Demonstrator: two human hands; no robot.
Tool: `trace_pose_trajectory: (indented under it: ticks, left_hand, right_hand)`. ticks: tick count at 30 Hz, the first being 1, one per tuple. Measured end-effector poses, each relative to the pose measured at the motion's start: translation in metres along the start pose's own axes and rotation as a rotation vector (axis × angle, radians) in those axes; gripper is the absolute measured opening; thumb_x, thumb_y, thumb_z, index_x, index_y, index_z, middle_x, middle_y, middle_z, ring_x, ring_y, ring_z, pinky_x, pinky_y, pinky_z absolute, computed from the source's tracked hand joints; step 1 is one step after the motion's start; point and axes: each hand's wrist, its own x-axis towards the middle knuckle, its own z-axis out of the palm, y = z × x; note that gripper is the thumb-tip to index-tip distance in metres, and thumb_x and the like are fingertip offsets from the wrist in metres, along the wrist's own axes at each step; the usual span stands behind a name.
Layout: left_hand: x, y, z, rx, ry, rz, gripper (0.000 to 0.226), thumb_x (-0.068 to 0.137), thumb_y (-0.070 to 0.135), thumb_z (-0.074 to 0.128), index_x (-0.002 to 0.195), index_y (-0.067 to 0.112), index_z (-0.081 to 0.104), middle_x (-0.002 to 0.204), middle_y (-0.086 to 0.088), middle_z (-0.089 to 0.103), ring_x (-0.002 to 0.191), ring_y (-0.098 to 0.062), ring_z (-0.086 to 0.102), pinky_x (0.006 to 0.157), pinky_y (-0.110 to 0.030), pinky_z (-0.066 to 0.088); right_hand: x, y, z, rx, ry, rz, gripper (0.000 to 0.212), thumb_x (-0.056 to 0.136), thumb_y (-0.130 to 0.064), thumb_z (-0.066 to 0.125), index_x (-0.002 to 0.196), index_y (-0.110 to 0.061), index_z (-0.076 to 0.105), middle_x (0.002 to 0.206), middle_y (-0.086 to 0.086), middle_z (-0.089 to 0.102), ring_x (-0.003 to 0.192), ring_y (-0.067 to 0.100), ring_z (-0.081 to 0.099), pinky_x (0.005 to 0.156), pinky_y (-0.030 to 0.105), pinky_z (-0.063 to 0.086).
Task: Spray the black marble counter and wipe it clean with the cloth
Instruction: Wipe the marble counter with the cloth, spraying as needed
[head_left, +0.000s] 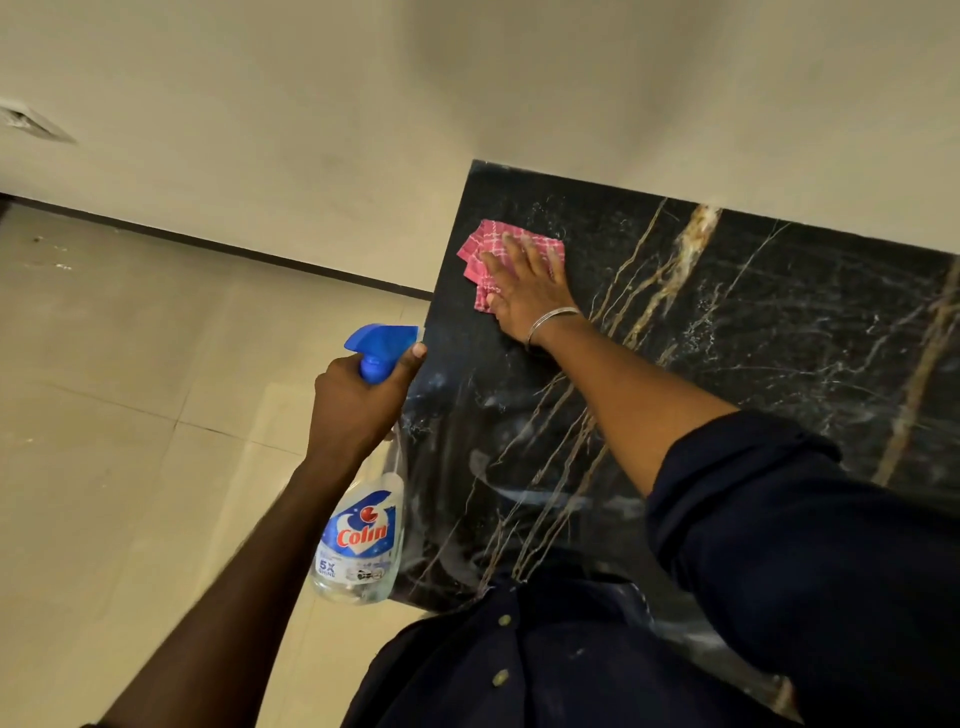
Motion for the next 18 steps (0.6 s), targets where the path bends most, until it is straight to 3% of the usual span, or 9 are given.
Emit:
trace_pose_trajectory:
  ticks: [6,10,14,18]
  left_hand:
    - [-0.001,0.000,0.007,0.013,-0.027,-0.005,0.057,0.085,0.058,0.056,0.086,0.002,0.065,0.067,-0.019,0.066,0.061,-0.032,0.066,0.069,-0.040,0.056]
    - [-0.001,0.003,0.012,0.043,-0.042,-0.010,0.057,0.085,0.058,0.055,0.093,0.002,0.065,0.070,-0.018,0.067,0.064,-0.032,0.067,0.075,-0.043,0.057]
    - [0.004,0.011,0.018,0.064,-0.075,0.010,0.055,0.087,0.056,0.056,0.094,0.003,0.063,0.073,-0.019,0.067,0.067,-0.032,0.067,0.078,-0.046,0.058]
    - [0.006,0.022,0.029,0.046,-0.113,0.046,0.057,0.086,0.058,0.058,0.090,0.001,0.066,0.075,-0.020,0.069,0.071,-0.033,0.069,0.072,-0.039,0.055]
  right_hand:
    - [-0.052,-0.066,0.034,-0.025,0.026,-0.111,0.082,0.095,-0.040,0.051,0.158,-0.022,0.002,0.165,0.015,-0.004,0.151,0.039,-0.005,0.117,0.060,-0.003]
    - [-0.081,-0.103,0.053,-0.035,0.066,-0.211,0.068,0.099,-0.040,0.046,0.155,-0.017,0.015,0.164,0.012,0.011,0.151,0.035,0.007,0.119,0.058,0.002]
    - [-0.081,-0.086,0.050,-0.055,0.105,-0.172,0.066,0.100,-0.044,0.042,0.155,-0.019,0.015,0.163,0.010,0.014,0.151,0.031,0.010,0.121,0.056,0.009]
    - [-0.107,-0.027,0.061,0.033,0.155,0.006,0.063,0.099,-0.048,0.034,0.156,-0.029,0.014,0.165,0.007,0.010,0.152,0.030,0.005,0.122,0.055,0.002]
